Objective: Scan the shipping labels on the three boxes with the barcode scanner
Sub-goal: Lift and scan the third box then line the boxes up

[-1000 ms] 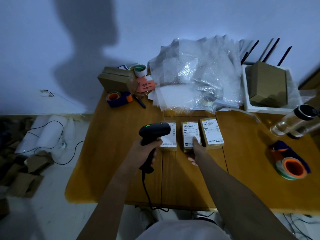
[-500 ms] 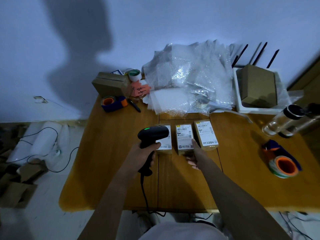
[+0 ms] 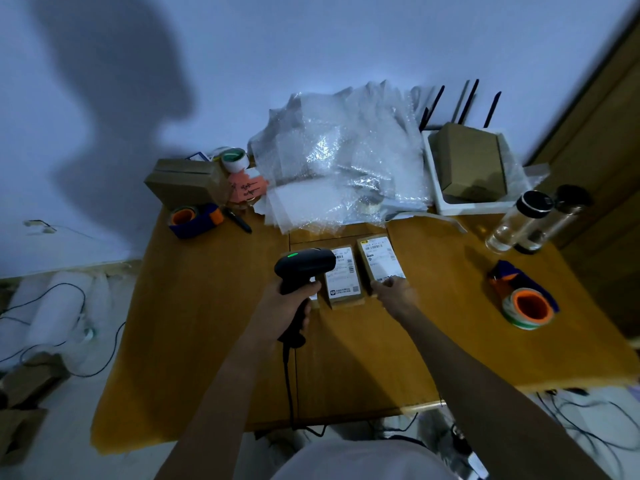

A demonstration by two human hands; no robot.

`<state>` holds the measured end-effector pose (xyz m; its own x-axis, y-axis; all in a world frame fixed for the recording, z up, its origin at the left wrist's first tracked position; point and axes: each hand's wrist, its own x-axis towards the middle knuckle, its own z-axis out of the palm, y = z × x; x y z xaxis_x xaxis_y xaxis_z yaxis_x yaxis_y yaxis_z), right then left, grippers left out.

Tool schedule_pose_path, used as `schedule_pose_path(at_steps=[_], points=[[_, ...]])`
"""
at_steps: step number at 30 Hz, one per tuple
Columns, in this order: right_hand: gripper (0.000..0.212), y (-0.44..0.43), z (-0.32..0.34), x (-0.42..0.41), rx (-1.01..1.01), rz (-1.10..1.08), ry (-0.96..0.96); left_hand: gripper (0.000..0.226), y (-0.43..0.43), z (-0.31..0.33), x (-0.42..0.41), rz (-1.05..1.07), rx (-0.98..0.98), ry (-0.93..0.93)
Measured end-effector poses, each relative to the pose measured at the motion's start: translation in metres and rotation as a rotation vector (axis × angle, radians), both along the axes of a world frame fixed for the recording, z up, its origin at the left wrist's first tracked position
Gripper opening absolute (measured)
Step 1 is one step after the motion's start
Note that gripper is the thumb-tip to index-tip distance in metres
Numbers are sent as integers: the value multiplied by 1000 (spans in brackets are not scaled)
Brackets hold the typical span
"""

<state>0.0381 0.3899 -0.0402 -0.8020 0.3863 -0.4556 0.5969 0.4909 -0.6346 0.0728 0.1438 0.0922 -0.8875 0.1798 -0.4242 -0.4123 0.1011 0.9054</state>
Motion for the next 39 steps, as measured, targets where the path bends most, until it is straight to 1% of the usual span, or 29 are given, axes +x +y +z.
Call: schedule_pose_path(at_steps=[3,6,8,12,14,17,21,27,30,32,33,34,35,37,38,39], points=[[31,5,5,0,8,9,64,20,8,-1,2,35,-24,42],[33,9,4,-2,109,-17,120,21,17,-3,5,95,-43,80],[43,11,5,-5,180,-44,120,21,20,-4,6,113,-40,97],[75,18,-1,-14,228,-74,28,22,21,-4,8,96,-45,114],[87,20,-6,-19,207,-62,-48,22,20,-4,8,106,-58,96],[92,22,-17,-23,156,-36,-130,25,19,-6,7,108,-68,75],[90,23,-28,-28,59,-50,-143,24,14,-8,9,98,-97,61],[99,28,-31,-30,11,-60,-153,22,14,-8,13,119,-86,47],[109,33,-36,-33,-63,-43,-156,23,13,-10,13,142,-81,74],[122,52,-78,-44,-133,-57,-141,24,13,-11,13,147,-79,82],[130,57,-89,-47,-171,-51,-143,25,11,-11,12,145,-85,82],[132,59,-89,-47,-221,-72,-152,27,11,-12,12,140,-93,82],[122,57,-79,-43,-280,-97,-147,28,10,-12,12,136,-100,81],[77,45,-39,-30,-347,-136,-157,26,8,-12,12,141,-98,76],[64,43,-34,-28,-363,-139,-163,25,7,-11,12,147,-96,73],[60,43,-28,-25,-380,-129,-181,24,7,-11,13,150,-96,73]])
